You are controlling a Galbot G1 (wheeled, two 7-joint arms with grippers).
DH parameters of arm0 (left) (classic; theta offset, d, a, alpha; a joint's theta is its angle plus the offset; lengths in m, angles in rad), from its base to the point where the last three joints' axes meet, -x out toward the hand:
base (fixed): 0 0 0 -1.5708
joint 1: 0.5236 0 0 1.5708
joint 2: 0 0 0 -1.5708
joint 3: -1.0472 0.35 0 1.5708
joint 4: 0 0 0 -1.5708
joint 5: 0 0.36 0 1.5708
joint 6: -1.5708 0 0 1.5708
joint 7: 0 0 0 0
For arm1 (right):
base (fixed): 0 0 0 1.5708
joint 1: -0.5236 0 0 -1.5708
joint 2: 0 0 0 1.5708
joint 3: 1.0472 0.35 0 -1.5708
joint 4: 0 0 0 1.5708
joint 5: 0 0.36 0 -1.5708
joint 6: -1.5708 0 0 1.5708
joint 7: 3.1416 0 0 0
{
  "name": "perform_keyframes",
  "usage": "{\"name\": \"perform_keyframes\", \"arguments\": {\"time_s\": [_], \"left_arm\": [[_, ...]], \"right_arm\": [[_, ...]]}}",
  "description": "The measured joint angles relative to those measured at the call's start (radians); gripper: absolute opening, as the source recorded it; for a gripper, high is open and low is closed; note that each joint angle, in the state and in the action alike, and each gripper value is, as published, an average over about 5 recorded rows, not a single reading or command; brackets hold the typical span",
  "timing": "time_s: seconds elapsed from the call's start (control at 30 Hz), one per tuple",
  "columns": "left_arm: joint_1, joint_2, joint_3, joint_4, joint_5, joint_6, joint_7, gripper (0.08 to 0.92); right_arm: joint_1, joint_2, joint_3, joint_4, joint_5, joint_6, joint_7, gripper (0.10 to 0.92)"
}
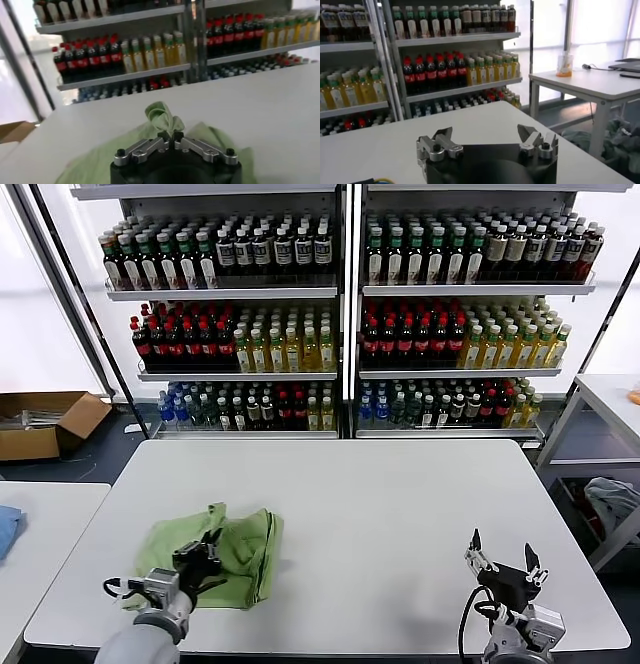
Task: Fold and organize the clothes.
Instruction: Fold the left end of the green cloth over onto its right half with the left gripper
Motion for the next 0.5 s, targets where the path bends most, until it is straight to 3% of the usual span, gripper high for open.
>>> {"name": "perform_keyframes", "arguments": {"time_s": [0.33, 0.5], "left_arm": [[-0.025, -0.049, 0.104, 0.030, 0.053, 0.001, 0.022, 0.103], [-0.024, -0.072, 0.140, 0.065, 0.092, -0.017, 0.031, 0.170]], "right_arm": [[-0.019, 0.016, -0.013, -0.013, -0.022, 0.014, -0.001, 0.823], [-0.021, 0.017, -0.022, -0.025, -0.028, 0.019, -0.001, 0.823]]}}
